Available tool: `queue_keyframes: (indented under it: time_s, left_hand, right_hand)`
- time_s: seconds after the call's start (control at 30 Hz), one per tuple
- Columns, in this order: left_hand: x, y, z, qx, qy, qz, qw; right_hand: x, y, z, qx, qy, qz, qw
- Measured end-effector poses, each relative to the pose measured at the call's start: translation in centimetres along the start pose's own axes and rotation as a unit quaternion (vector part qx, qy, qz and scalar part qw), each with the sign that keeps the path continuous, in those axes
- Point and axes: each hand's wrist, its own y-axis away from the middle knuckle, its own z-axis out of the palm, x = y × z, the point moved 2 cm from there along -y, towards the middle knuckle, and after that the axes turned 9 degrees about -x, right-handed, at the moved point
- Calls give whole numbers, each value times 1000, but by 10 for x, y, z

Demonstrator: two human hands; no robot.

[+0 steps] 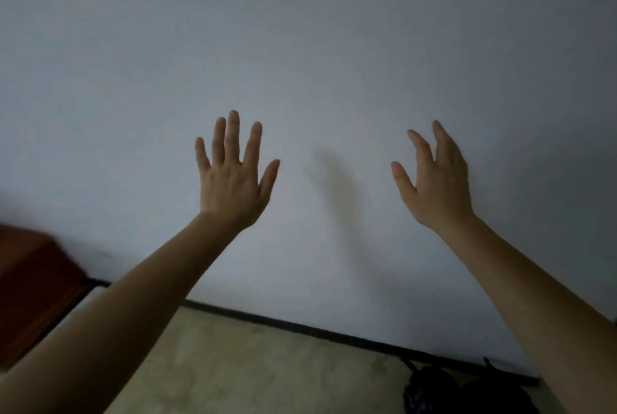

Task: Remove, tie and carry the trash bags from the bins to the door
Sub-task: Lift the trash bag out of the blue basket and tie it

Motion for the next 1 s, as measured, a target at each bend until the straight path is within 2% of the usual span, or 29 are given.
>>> queue_keyframes:
  time_s: [0.23, 0.4, 0.5, 0.6, 0.83, 1.0]
  left_hand:
    - [-262, 133, -54, 35, -38, -226, 973]
    - [-437, 246, -92, 47, -88, -343, 934]
    - [-515, 304, -111, 45, -106, -415, 903]
    - [-575, 343, -127, 45, -136, -446, 884]
    - [-705, 413, -141, 46, -205, -523, 826]
    - [-809, 436, -152, 11, -264, -539, 800]
  right_hand:
    - [-304, -33, 80, -31, -81, -209, 974]
    - [-534, -24, 147, -60, -133, -328, 933]
    - [-644, 1, 181, -100, -153, -388, 903]
    - [-731, 22, 213, -121, -154, -449, 872]
    - [-943, 58, 288, -171, -203, -524, 809]
    - [-1079, 58, 335, -154, -218, -586, 765]
